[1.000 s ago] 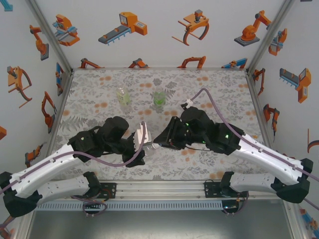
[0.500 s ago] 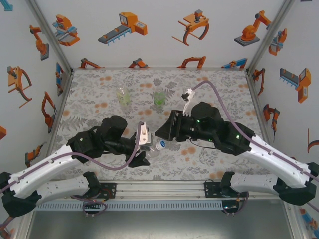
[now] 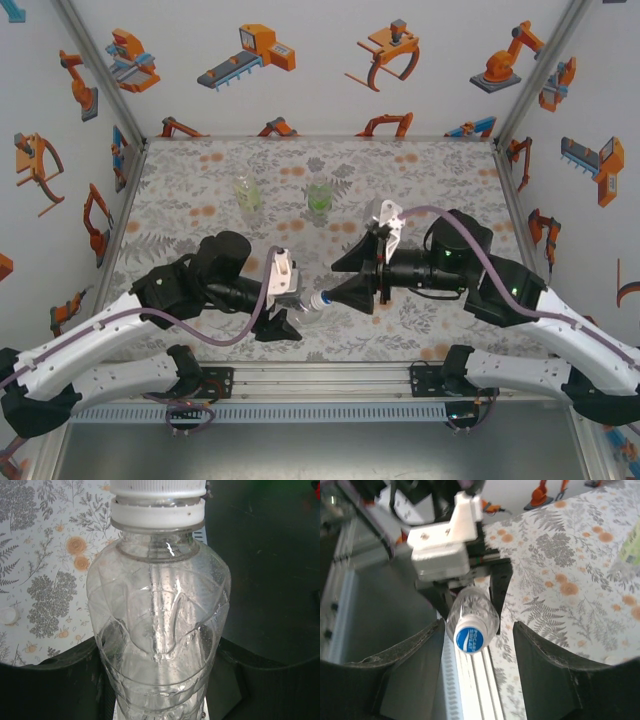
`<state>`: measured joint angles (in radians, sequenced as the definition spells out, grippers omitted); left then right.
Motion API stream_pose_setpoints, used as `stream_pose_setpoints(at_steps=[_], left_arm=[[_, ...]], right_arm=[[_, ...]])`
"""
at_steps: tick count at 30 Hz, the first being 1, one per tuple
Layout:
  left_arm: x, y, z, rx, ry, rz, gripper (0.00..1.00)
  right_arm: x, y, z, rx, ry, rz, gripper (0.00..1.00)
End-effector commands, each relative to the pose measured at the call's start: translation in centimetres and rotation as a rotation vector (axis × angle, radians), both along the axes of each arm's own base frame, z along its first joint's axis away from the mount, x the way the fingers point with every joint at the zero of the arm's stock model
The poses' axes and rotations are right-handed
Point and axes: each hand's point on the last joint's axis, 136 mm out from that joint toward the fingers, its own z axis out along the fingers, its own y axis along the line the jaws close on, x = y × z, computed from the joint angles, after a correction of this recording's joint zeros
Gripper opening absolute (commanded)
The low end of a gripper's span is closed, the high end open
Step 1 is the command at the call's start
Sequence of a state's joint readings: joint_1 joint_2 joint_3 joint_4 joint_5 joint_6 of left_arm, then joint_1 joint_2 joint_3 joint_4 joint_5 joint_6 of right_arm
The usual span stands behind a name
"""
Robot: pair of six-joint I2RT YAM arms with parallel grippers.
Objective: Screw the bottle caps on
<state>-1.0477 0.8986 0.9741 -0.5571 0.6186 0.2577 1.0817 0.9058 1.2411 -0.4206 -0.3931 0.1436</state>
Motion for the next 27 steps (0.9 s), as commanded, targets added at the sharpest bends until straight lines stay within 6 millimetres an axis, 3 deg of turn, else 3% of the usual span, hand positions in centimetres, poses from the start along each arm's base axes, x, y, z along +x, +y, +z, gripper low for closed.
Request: stream_pose_setpoints(at_steps=[1, 8, 21, 27], left_arm=[[-1.0, 0.1, 2.3, -0.065, -0.006, -0.047, 0.0], [-0.9, 0.3, 2.3, -0.061, -0.01, -0.036, 0.0], [-0.7, 0.2, 2.2, -0.049, -0.008, -0.024, 0.0], [-0.7, 0.2, 2.0, -0.038, 0.003, -0.021, 0.0]], right_arm=[[-2.8, 0.0, -0.8, -0.039, -0.197, 0.201, 0.56], [-3.2, 0.3, -1.6, -0.064, -0.306, 0.269, 0.56], [-3.5, 1.6, -1.4, -0.039, -0.287, 0.318, 0.46], [-3.5, 1.7, -1.2, -0.03, -0.278, 0.323, 0.46]])
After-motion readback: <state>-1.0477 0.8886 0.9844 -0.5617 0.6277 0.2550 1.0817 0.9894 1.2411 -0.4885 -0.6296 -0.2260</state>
